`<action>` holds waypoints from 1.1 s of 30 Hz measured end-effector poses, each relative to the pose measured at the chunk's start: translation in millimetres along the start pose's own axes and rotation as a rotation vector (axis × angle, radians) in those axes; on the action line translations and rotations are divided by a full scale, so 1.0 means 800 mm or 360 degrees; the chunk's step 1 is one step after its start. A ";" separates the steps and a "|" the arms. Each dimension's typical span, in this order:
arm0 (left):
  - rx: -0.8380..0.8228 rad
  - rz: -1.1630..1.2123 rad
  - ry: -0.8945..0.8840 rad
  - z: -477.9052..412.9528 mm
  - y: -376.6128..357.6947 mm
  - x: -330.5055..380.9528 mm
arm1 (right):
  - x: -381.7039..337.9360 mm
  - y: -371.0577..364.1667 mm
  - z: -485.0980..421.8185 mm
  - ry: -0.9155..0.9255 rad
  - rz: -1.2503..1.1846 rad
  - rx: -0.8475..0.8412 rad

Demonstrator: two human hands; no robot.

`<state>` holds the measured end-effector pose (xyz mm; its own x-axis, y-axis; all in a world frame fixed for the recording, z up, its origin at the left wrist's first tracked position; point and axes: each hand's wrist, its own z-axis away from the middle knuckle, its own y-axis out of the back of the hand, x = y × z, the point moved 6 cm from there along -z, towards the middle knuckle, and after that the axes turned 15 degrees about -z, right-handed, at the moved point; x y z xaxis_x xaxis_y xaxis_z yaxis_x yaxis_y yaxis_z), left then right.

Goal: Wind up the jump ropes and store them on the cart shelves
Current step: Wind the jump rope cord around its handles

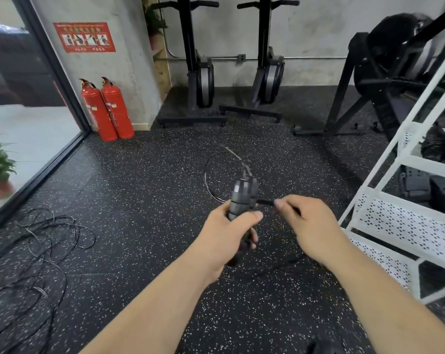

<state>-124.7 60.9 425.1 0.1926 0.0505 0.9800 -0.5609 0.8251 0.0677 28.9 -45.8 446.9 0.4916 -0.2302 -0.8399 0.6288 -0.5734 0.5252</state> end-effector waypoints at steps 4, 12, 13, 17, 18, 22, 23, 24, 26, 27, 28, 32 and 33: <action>-0.0111 -0.0027 -0.0013 0.001 -0.018 0.001 | -0.001 -0.022 0.004 -0.0012 0.0060 -0.0065; 0.0327 0.0230 -0.0025 -0.018 0.048 0.003 | 0.014 0.038 0.002 -0.0015 0.0124 -0.0140; 0.0303 0.0196 -0.0002 -0.017 0.044 0.000 | 0.010 0.038 0.003 -0.0010 0.0085 -0.0088; -0.0025 0.0094 0.0032 -0.007 -0.010 -0.011 | 0.002 0.003 0.004 0.0019 0.0123 -0.0067; -0.0091 0.0073 0.0044 -0.004 -0.021 -0.013 | 0.004 -0.007 0.004 0.0007 0.0146 -0.0087; -0.0176 0.0095 0.0056 -0.007 -0.030 -0.014 | 0.010 -0.010 0.004 0.0000 0.0166 -0.0134; -0.0145 0.0118 0.0045 -0.011 -0.023 -0.012 | 0.012 -0.005 0.003 0.0003 0.0184 -0.0174; -0.0091 0.0144 0.0034 -0.014 -0.014 -0.009 | 0.015 0.002 0.003 -0.0008 0.0205 -0.0211; 0.0054 0.0219 0.0027 -0.020 0.009 -0.006 | 0.022 0.022 0.000 -0.0053 0.0254 -0.0251; 0.0108 0.0257 0.0028 -0.022 0.018 -0.006 | 0.024 0.032 0.000 -0.0074 0.0260 -0.0246; 0.0143 0.0285 0.0030 -0.024 0.024 -0.007 | 0.025 0.040 0.000 -0.0087 0.0241 -0.0226; 0.0068 0.0207 0.0075 -0.018 0.000 -0.013 | 0.017 0.034 0.000 -0.0067 0.0150 -0.0034; -0.0016 0.0168 0.0078 -0.014 -0.015 -0.014 | 0.014 0.023 0.001 -0.0045 0.0163 -0.0027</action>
<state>-111.6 56.8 411.0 0.1720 0.1645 0.9713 -0.5719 0.8195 -0.0376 45.5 -59.6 447.3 0.5367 -0.3091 -0.7851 0.5863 -0.5325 0.6105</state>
